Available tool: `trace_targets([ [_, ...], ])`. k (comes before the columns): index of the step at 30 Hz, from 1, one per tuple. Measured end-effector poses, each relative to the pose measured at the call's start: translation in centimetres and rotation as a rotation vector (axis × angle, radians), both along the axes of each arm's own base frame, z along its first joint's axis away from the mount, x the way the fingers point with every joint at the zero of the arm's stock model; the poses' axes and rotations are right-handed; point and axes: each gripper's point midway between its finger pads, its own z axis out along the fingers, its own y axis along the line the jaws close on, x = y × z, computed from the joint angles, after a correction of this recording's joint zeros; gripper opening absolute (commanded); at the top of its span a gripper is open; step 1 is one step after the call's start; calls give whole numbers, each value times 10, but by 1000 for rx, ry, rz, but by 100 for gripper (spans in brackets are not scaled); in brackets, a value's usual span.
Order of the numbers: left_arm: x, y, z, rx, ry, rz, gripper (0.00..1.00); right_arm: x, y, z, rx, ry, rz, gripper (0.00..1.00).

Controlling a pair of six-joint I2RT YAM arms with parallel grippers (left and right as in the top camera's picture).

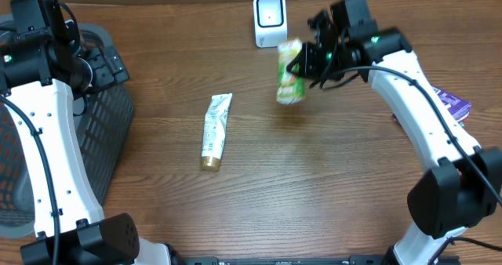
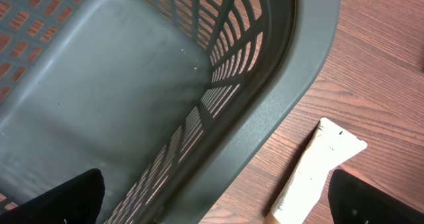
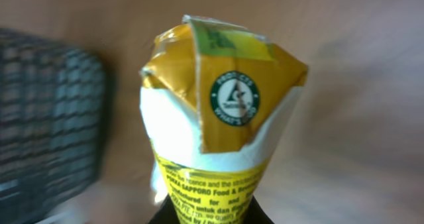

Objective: Scan the item barcode
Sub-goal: 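Hold the yellow pouch in front of the scanner window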

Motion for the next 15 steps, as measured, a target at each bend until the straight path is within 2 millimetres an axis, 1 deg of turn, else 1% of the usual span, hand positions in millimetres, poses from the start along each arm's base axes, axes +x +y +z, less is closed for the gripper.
trace_targets([
  [1, 0, 0, 0, 0, 0, 0, 100, 9, -4, 16, -59, -77, -6, 4],
  [3, 0, 0, 0, 0, 0, 0, 100, 27, -11, 40, -169, -224, -24, 4],
  [4, 0, 0, 0, 0, 0, 0, 99, 33, -12, 49, -204, -276, -29, 4],
  [6, 0, 0, 0, 0, 0, 0, 100, 50, -15, 68, -313, -428, -52, 4],
  [9, 0, 0, 0, 0, 0, 0, 100, 67, -13, 82, -421, -566, -73, 4],
  [12, 0, 0, 0, 0, 0, -1, 100, 92, -2, 99, -472, -725, -95, 4],
  [14, 0, 0, 0, 0, 0, 0, 99, 108, 7, 104, -485, -805, -107, 4],
  [15, 0, 0, 0, 0, -1, 0, 100, 120, 13, 102, -488, -849, -119, 4],
])
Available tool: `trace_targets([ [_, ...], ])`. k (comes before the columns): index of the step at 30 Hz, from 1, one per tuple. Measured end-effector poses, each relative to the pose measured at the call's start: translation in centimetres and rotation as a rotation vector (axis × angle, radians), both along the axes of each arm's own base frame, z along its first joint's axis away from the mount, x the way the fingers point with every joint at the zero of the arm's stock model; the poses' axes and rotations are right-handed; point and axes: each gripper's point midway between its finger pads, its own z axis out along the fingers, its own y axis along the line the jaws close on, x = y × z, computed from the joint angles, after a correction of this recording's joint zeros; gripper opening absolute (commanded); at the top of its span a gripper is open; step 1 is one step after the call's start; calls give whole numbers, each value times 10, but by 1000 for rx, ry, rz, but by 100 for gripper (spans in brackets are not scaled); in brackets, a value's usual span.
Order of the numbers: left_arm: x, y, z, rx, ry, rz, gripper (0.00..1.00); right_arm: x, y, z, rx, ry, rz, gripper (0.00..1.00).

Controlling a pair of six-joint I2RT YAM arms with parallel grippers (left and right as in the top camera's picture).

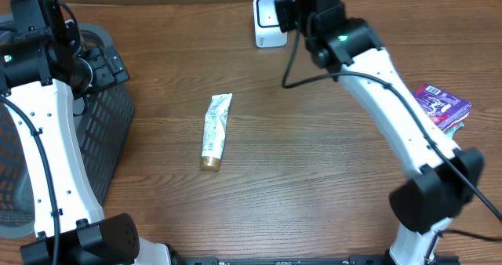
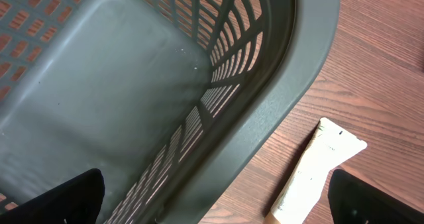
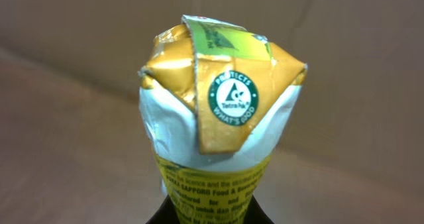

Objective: Scan the item barcode
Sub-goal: 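Hold the yellow pouch in front of the scanner window, then carry the pouch right and release it onto the scanned items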

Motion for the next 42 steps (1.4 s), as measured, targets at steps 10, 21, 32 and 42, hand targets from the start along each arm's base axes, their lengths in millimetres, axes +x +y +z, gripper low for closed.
trace_targets([
  [10, 0, 0, 0, -1, 1, 0, 100, 65, 26, -119, -154, -27, 28, 4],
  [21, 0, 0, 0, -1, 1, 0, 100, 80, 36, -159, -210, -53, 65, 4],
  [32, 0, 0, 0, 0, 1, 0, 100, 79, 38, -159, -214, -54, 70, 4],
  [42, 0, 0, 0, -1, 1, 0, 100, 8, 43, -139, -295, 178, 177, 4],
])
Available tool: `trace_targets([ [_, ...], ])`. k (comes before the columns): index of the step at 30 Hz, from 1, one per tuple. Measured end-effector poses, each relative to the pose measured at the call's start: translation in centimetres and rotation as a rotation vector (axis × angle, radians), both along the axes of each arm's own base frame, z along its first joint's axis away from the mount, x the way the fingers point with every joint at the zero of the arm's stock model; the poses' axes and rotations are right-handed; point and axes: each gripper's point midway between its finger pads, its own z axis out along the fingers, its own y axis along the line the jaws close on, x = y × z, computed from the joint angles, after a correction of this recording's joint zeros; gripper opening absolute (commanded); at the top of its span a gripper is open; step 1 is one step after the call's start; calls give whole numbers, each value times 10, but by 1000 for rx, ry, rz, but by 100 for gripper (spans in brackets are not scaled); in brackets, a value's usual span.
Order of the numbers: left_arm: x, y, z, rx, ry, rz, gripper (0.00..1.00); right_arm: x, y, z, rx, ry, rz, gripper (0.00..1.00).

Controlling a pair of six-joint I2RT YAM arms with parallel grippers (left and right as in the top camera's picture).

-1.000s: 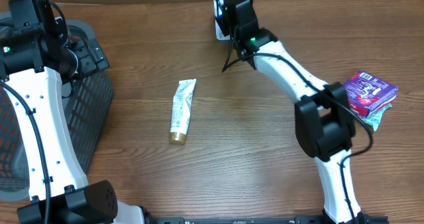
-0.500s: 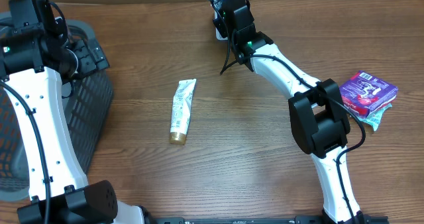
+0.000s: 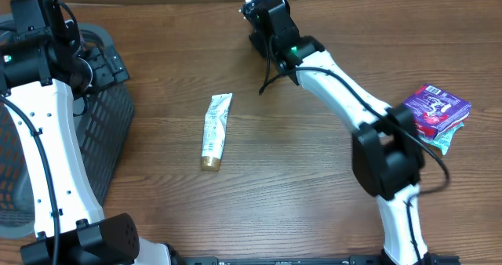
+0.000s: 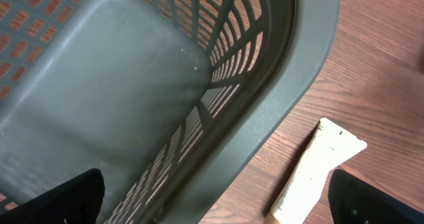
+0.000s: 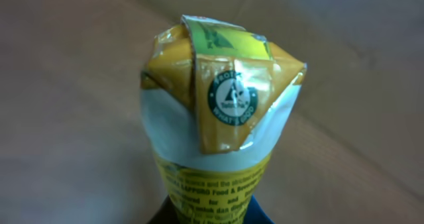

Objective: Scan the item barcode
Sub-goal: 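Carry the pouch right and release it onto the scanned items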

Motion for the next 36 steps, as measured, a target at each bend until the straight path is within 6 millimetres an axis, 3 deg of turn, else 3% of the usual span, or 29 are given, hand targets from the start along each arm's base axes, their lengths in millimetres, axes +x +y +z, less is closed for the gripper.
trace_targets([
  [3, 0, 0, 0, 0, 0, 0, 100, -43, -13, 43, 18, 73, -16, 4],
  [4, 0, 0, 0, 0, 0, 0, 99, -63, -22, 67, 43, 94, -34, 4],
  [6, 0, 0, 0, 0, 0, 0, 100, -86, -36, 96, 78, 107, -65, 4],
  [7, 0, 0, 0, 0, 0, 0, 100, -109, -52, 122, 110, 118, -100, 4],
  [9, 0, 0, 0, 0, 0, 0, 100, -134, -74, 143, 149, 145, -157, 4],
  [12, 0, 0, 0, 0, 0, 0, 100, -171, -123, 145, 193, 268, -332, 4],
  [15, 0, 0, 0, 0, 0, 0, 100, -188, -170, 124, 223, 399, -562, 4],
  [18, 0, 0, 0, 0, 0, 0, 99, -189, -201, 93, 238, 483, -739, 4],
  [27, 0, 0, 0, 0, 0, 0, 99, -151, -240, -38, 357, 550, -1019, 4],
  [31, 0, 0, 0, 0, 0, 0, 100, -150, -268, -72, 411, 558, -1121, 5],
  [34, 0, 0, 0, 0, 0, 0, 100, -148, -292, -89, 470, 548, -1193, 16],
  [36, 0, 0, 0, 0, 0, 0, 100, -150, -307, -96, 507, 546, -1242, 31],
])
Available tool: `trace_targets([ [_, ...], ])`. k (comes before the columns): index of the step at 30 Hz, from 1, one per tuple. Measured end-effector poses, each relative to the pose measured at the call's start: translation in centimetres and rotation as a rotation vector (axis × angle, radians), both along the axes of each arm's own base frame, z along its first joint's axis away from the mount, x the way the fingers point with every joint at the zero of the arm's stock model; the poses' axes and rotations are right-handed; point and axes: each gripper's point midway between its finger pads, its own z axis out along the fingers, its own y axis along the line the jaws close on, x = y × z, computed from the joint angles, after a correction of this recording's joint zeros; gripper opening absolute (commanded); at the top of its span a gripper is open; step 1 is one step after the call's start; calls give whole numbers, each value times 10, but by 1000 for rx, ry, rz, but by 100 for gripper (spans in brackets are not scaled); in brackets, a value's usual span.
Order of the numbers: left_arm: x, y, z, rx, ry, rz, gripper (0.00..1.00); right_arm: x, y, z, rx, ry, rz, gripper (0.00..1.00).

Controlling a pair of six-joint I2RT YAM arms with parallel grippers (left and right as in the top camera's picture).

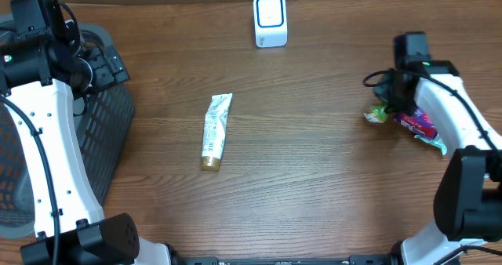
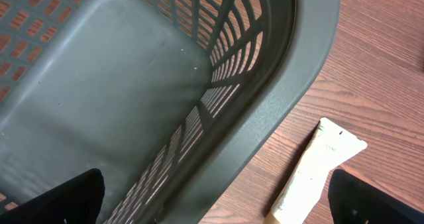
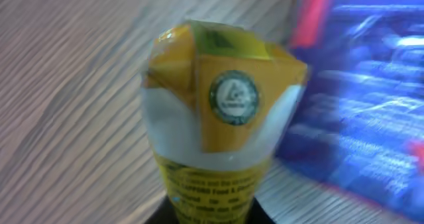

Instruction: Scan the item barcode

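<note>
My right gripper (image 1: 390, 108) is shut on a yellow and white drink carton (image 3: 222, 118), whose folded end with a round green mark fills the right wrist view. In the overhead view the carton (image 1: 377, 114) sits low at the table's right side, right beside a purple packet (image 1: 418, 124). The white barcode scanner (image 1: 270, 19) stands at the far middle edge. A white tube (image 1: 215, 130) lies left of centre. My left gripper (image 2: 212, 197) hangs open over the rim of a dark basket (image 2: 291, 105).
The purple packet (image 3: 371, 111) lies just right of the carton, with a teal wrapper (image 1: 436, 143) under it. The dark mesh basket (image 1: 98, 132) fills the left side. The tube's flat end (image 2: 328, 158) shows near the left fingertips.
My right arm has moved from the scanner at the far edge to the right side of the table, carton still held, now low beside the purple packet. The left arm has not moved.
My right gripper held the carton in the air just right of the scanner. Then it was up close to the scanner, and then over it with the arm stretched across. Now the carton is down at the right by the purple packet. The left arm stayed over the basket.
</note>
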Motion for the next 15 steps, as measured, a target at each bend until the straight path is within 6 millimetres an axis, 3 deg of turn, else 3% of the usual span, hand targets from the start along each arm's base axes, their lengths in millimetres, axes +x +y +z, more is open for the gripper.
trace_targets([
  [6, 0, 0, 0, 0, 0, 0, 100, -1, -37, 0, 21, -15, -80, 64],
  [12, 0, 0, 0, 0, 0, 0, 99, -14, -50, -3, 117, 17, -70, 70],
  [15, 0, 0, 0, 0, 0, 0, 100, -18, -49, 6, 190, 32, -37, 72],
])
